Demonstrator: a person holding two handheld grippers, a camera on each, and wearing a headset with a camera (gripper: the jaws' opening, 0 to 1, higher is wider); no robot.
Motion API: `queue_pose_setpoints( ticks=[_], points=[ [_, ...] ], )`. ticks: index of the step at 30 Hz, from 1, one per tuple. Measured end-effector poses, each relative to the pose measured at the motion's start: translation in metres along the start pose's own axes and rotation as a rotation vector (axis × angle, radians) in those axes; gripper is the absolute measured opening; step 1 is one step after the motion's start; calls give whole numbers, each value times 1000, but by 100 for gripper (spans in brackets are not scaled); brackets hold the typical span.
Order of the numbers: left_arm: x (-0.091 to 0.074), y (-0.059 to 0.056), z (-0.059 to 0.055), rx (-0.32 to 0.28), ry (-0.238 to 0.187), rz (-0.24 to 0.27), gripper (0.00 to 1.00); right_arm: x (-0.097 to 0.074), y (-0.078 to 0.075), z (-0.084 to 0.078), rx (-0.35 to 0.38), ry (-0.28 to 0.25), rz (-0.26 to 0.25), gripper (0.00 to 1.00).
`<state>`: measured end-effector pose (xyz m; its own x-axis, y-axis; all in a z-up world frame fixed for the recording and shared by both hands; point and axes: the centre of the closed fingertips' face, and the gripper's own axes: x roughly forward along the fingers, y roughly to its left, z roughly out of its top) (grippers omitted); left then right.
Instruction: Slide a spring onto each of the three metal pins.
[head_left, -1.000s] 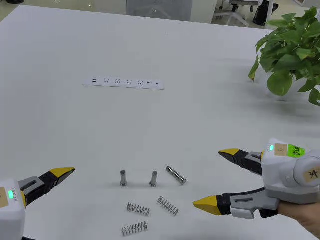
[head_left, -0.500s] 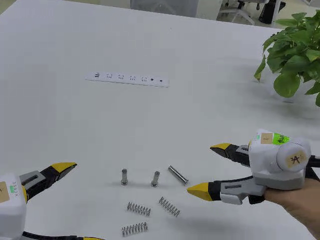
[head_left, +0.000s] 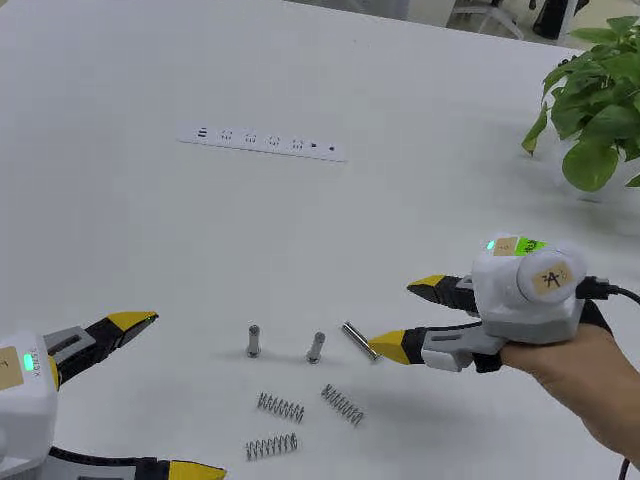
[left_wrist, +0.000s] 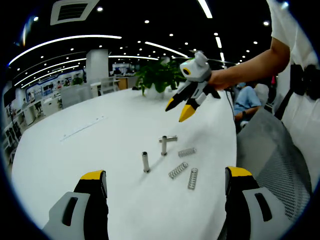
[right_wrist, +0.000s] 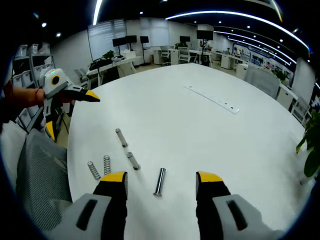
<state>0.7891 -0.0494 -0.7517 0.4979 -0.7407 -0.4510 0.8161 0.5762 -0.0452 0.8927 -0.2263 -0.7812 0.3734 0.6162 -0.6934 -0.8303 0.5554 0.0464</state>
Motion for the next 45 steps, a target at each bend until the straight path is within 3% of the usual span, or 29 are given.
queue_pose_setpoints(
  ticks=[2, 24, 32, 45],
  points=[
    [0, 1, -1, -2, -1, 0, 100, 5, -5, -4, 1, 11, 3, 53],
    [5, 6, -2, -35, -24, -2, 100, 58, 3, -18, 23, 206, 50, 25],
    [5, 6, -4, -41, -25, -7, 100, 71, 2, -27, 17, 290, 45, 20],
    [6, 6, -4, -48, -30, -15, 100, 82, 4, -37, 13, 358, 56, 16]
  ],
)
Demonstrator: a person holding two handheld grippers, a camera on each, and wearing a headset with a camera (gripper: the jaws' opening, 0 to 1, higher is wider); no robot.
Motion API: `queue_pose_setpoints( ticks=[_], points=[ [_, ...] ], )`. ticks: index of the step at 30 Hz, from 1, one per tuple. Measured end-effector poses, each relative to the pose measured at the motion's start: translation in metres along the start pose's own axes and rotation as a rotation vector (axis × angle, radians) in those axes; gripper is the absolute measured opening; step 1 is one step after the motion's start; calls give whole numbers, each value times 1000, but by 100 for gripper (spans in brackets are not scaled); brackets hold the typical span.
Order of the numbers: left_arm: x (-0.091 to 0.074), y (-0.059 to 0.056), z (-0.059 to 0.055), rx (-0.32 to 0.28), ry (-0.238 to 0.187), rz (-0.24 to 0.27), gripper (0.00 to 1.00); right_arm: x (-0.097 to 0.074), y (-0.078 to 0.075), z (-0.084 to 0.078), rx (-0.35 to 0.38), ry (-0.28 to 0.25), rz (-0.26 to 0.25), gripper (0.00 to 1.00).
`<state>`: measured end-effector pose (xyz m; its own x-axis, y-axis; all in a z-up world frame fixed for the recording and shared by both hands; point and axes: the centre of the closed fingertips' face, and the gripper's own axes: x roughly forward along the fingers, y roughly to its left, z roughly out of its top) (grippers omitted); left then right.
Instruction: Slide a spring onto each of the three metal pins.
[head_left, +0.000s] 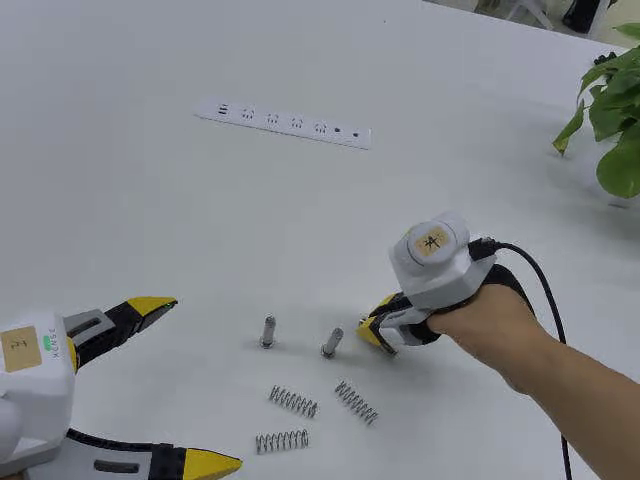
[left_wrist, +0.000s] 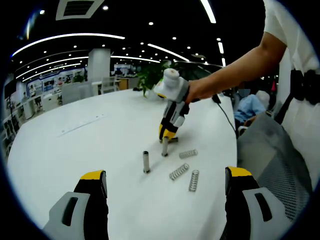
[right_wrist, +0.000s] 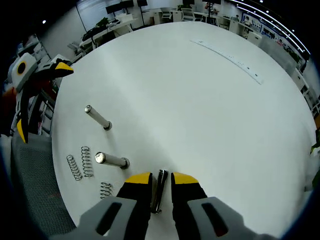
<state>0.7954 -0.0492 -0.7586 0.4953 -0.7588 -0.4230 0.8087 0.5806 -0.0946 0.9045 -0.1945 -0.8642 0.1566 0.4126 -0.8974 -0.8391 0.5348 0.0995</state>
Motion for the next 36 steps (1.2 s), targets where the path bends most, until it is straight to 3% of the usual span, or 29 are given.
queue_pose_setpoints(
  ticks=[7, 23, 36],
  points=[
    [0, 0, 0, -4, -2, 0, 100, 3, 3, -2, -25, 35, -9, 13],
    [1, -2, -2, -12, -4, -1, 100, 1, 1, 0, -40, 46, -21, 9],
    [1, -4, 0, -11, -4, -2, 100, -11, 4, 3, -16, -35, -2, 9]
  ],
)
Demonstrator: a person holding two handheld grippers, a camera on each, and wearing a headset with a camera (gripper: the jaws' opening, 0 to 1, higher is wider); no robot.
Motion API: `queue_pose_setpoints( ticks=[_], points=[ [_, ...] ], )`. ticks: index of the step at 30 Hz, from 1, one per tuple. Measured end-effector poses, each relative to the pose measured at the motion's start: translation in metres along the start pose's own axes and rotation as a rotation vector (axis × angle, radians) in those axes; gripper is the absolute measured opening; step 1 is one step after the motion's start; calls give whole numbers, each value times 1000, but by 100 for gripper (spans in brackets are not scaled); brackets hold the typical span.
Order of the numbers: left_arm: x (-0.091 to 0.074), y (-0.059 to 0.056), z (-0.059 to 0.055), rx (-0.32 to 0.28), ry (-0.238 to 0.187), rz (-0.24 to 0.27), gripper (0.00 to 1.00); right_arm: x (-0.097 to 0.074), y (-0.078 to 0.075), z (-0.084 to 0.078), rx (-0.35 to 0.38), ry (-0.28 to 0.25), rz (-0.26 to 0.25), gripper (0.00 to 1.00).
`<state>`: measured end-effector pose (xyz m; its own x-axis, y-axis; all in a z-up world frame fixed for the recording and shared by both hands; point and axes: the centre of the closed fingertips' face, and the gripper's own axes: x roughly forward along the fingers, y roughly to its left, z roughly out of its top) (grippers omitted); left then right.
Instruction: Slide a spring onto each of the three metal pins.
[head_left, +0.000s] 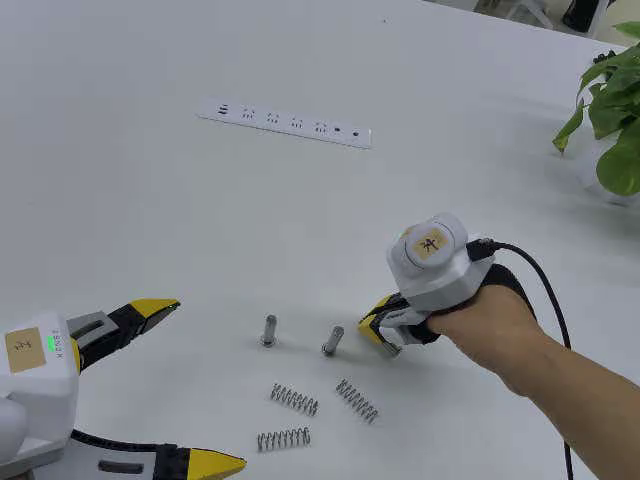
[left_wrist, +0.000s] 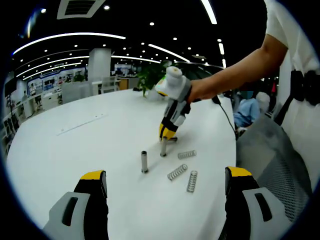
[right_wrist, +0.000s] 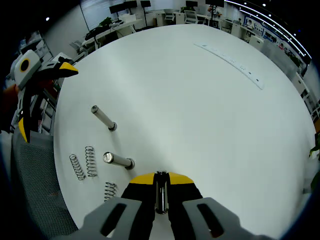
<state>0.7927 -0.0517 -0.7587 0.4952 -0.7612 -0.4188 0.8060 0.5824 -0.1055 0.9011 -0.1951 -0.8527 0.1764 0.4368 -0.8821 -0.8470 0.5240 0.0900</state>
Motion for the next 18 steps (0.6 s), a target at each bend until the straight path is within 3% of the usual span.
queue_pose_setpoints(
  ticks=[18],
  points=[
    [3, -9, 5, 22, 5, -20, 100, -36, 7, -8, 23, -131, -58, 9]
  ],
)
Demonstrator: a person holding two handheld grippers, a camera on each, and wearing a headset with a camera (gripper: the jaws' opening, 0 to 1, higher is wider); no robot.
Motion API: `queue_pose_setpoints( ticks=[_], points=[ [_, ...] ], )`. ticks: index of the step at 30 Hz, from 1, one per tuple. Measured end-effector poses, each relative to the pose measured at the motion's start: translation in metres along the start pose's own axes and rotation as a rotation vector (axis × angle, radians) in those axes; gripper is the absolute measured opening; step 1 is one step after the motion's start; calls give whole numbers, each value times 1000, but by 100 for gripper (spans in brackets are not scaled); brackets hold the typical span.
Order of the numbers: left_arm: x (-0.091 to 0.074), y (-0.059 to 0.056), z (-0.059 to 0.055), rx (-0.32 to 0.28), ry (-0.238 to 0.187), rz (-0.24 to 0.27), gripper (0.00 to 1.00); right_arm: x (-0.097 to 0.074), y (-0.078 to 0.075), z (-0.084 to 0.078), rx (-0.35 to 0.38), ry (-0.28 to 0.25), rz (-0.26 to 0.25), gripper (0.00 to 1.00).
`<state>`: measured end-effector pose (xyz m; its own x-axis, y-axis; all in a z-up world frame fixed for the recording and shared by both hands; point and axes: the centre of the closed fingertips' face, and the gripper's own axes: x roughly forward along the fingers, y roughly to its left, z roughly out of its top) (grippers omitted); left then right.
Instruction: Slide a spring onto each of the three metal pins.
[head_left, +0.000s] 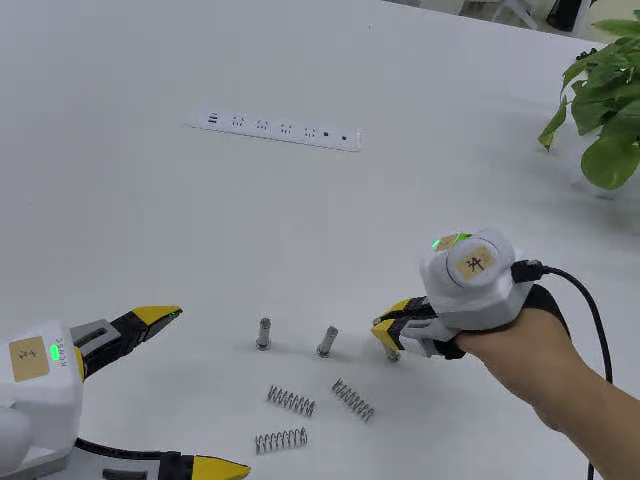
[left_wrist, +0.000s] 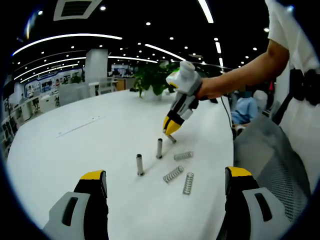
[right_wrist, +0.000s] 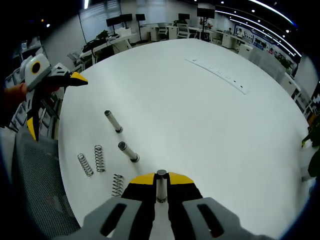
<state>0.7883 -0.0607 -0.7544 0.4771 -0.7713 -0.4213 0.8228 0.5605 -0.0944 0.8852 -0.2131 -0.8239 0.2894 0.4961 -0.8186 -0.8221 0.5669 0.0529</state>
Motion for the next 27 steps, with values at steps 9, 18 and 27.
queue_pose_setpoints(
  ticks=[9, 18, 27],
  points=[
    [2, -4, -1, 6, 8, -11, 100, -13, 3, -9, 11, -24, -18, 9],
    [3, -8, 4, 17, 11, -21, 100, -21, 2, -17, 27, -33, -27, 9],
    [6, -7, -1, 20, 15, -33, 100, -24, 2, -22, 31, -34, -28, 9]
  ],
)
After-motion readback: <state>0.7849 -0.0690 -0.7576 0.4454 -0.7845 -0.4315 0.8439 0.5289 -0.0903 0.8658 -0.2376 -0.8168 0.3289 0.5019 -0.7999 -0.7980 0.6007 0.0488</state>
